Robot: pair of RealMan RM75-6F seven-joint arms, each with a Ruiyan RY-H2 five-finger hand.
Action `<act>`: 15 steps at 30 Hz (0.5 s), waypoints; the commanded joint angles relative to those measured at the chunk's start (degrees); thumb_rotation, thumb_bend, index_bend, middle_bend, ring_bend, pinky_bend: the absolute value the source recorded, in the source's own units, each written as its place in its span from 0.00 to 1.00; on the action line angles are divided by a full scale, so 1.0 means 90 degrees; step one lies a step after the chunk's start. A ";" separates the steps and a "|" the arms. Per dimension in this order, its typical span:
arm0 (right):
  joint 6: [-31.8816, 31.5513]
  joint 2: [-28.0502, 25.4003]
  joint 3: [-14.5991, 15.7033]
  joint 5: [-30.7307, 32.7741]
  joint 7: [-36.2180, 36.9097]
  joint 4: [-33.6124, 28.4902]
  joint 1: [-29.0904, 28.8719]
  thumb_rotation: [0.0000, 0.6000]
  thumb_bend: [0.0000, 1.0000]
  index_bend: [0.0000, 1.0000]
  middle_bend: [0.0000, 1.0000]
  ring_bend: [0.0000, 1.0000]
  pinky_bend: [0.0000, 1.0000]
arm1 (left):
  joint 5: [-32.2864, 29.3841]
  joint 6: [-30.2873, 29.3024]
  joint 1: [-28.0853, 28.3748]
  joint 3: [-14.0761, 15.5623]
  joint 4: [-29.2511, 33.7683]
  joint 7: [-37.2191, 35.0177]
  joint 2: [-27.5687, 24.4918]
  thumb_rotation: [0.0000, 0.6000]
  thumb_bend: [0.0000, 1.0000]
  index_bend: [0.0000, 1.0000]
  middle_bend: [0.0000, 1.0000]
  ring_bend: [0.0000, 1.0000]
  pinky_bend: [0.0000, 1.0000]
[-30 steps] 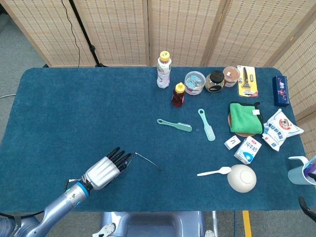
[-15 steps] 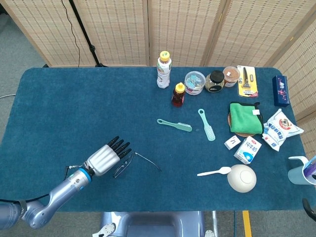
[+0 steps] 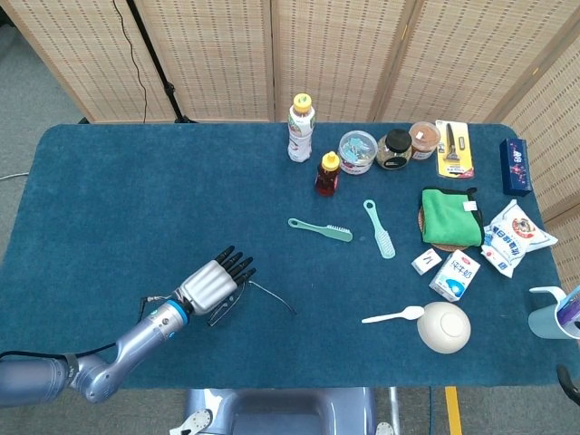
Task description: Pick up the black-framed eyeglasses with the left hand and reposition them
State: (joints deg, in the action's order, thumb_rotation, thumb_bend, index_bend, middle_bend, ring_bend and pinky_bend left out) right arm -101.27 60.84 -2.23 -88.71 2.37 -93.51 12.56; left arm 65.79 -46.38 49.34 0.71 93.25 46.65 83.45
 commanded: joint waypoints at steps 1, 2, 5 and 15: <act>0.0001 0.0001 0.0001 0.0009 0.0008 0.0004 0.0006 1.00 0.31 0.23 0.07 0.09 0.22 | -0.0203 0.0028 0.0113 -0.0008 -0.0105 0.0190 0.0175 0.91 0.23 0.00 0.00 0.00 0.00; -0.0003 -0.0001 0.0000 0.0009 0.0007 0.0005 0.0009 1.00 0.31 0.23 0.07 0.09 0.22 | -0.0243 0.0023 0.0131 -0.0006 -0.0112 0.0219 0.0209 0.91 0.23 0.00 0.00 0.00 0.00; -0.0027 -0.0013 -0.0003 0.0005 0.0007 -0.0002 0.0023 1.00 0.31 0.23 0.07 0.09 0.22 | -0.0344 0.0007 0.0185 0.0020 -0.0063 0.0284 0.0289 0.92 0.23 0.00 0.00 0.00 0.00; -0.0017 -0.0012 -0.0005 0.0000 0.0013 -0.0001 0.0026 1.00 0.31 0.23 0.07 0.09 0.22 | -0.0485 -0.0079 0.0287 0.0109 0.0277 0.0296 0.0249 0.92 0.23 0.00 0.00 0.00 0.00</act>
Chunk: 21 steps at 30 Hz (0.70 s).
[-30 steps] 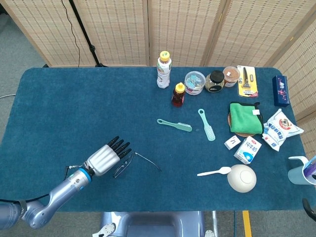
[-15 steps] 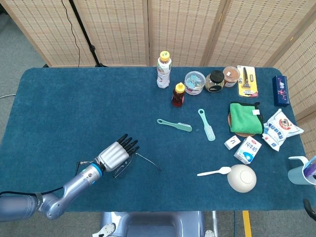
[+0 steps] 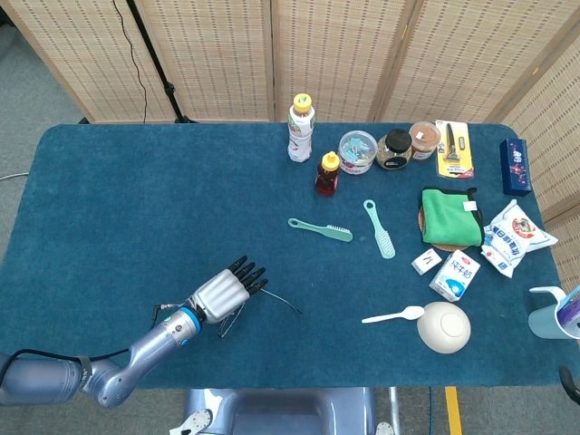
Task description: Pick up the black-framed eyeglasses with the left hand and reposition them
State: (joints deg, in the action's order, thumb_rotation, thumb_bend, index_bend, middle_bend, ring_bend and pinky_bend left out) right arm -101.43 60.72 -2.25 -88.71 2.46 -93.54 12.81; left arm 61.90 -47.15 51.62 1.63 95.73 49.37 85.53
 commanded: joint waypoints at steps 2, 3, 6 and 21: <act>0.0001 -0.0001 -0.0007 0.0011 0.0011 0.0007 0.0001 1.00 0.31 0.23 0.07 0.09 0.22 | -0.0097 0.0019 0.0069 0.0005 -0.0047 -0.0007 0.0057 0.92 0.23 0.00 0.00 0.00 0.00; 0.0002 -0.0003 -0.0007 0.0016 0.0015 0.0010 0.0004 1.00 0.31 0.23 0.07 0.09 0.22 | -0.0121 0.0023 0.0088 0.0002 -0.0080 -0.0008 0.0086 0.92 0.23 0.00 0.00 0.00 0.00; -0.0004 -0.0011 -0.0007 0.0033 0.0028 0.0018 0.0019 1.00 0.31 0.23 0.07 0.09 0.22 | -0.0206 0.0063 0.0140 -0.0023 -0.0186 -0.0067 0.0197 0.92 0.23 0.00 0.00 0.00 0.00; 0.0016 -0.0020 -0.0016 0.0060 0.0041 0.0023 0.0028 1.00 0.31 0.24 0.07 0.09 0.22 | -0.0291 0.0026 0.0235 0.0088 -0.0421 -0.0248 0.0432 0.92 0.23 0.20 0.00 0.00 0.00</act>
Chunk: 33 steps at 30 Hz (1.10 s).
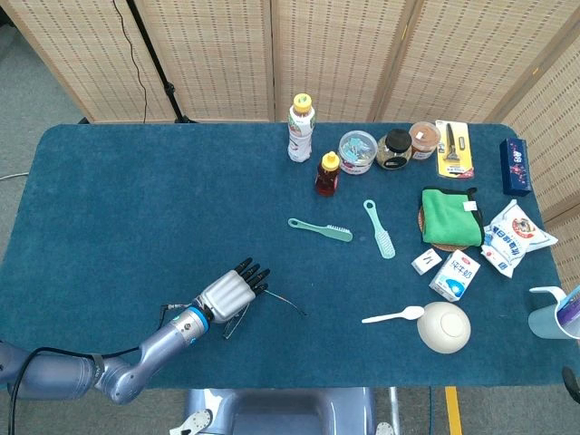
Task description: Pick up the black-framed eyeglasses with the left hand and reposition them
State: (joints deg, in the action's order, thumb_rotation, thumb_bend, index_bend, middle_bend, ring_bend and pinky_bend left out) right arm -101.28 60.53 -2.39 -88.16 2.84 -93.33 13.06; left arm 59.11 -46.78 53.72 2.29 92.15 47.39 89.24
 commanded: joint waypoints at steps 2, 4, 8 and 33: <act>-0.0007 -0.0002 -0.0002 -0.0001 -0.0006 -0.0003 0.0004 1.00 0.31 0.24 0.07 0.09 0.22 | 0.0048 -0.0032 0.0002 0.0027 -0.0039 -0.0071 0.0038 0.92 0.23 0.22 0.00 0.00 0.00; -0.0014 -0.0003 -0.0005 -0.0001 -0.0007 -0.0003 0.0007 1.00 0.31 0.24 0.07 0.09 0.22 | 0.0086 -0.0062 0.0001 0.0035 -0.0053 -0.0093 0.0050 0.92 0.23 0.25 0.00 0.00 0.00; -0.0004 -0.0013 -0.0002 -0.0010 -0.0016 -0.0015 0.0002 1.00 0.31 0.24 0.07 0.09 0.22 | 0.0154 -0.0108 -0.0006 0.0040 -0.0083 -0.0159 0.0083 0.92 0.23 0.26 0.00 0.00 0.00; 0.0036 -0.0032 -0.0004 -0.0055 -0.0075 -0.0080 -0.0034 1.00 0.31 0.24 0.07 0.10 0.23 | 0.0496 -0.0314 -0.0155 0.0080 -0.0275 -0.0499 0.0165 0.92 0.23 0.46 0.00 0.00 0.00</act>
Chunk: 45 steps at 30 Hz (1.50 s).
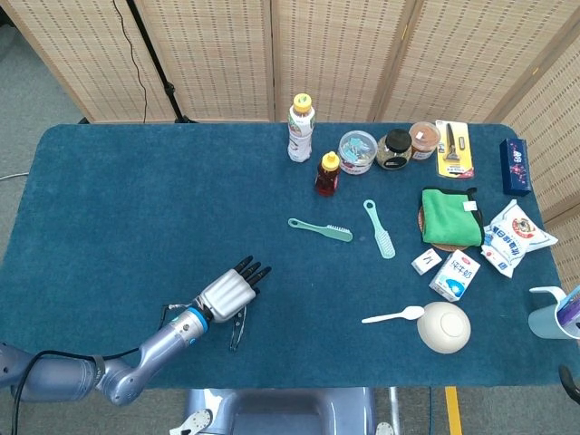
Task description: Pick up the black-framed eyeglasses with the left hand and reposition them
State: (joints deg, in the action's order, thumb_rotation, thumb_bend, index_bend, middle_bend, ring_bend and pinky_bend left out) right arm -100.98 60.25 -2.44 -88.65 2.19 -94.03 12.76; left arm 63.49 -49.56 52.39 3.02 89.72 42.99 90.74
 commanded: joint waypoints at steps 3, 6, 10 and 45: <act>0.0010 -0.0003 0.0004 -0.0002 -0.0012 -0.0012 -0.0004 1.00 0.31 0.24 0.07 0.10 0.23 | 0.0010 -0.0007 -0.0018 -0.0005 -0.0019 -0.0014 -0.0008 0.91 0.23 0.46 0.00 0.00 0.00; 0.0003 -0.0005 0.0002 -0.0006 -0.0020 -0.0023 -0.0004 1.00 0.31 0.24 0.07 0.10 0.23 | 0.0019 -0.0004 -0.0028 -0.0015 -0.0007 -0.0045 -0.0028 0.91 0.23 0.37 0.00 0.00 0.00; 0.0016 -0.0011 -0.0005 -0.0010 -0.0029 -0.0035 -0.0020 1.00 0.31 0.24 0.08 0.10 0.23 | 0.0047 -0.0036 -0.0058 -0.0043 0.0060 -0.0126 -0.0115 0.91 0.23 0.20 0.00 0.00 0.00; 0.0823 0.0049 -0.0193 -0.0266 -0.0215 -0.0089 -0.0870 1.00 0.31 0.25 0.08 0.10 0.22 | 0.2020 -0.4089 -0.3456 0.0748 0.1746 -0.2572 -0.3023 0.92 0.23 0.00 0.00 0.00 0.00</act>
State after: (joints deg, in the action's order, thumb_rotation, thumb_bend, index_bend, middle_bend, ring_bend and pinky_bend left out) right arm -93.69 60.65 -4.18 -90.94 0.36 -94.74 5.05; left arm 80.40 -84.61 23.32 8.99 105.42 21.47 64.66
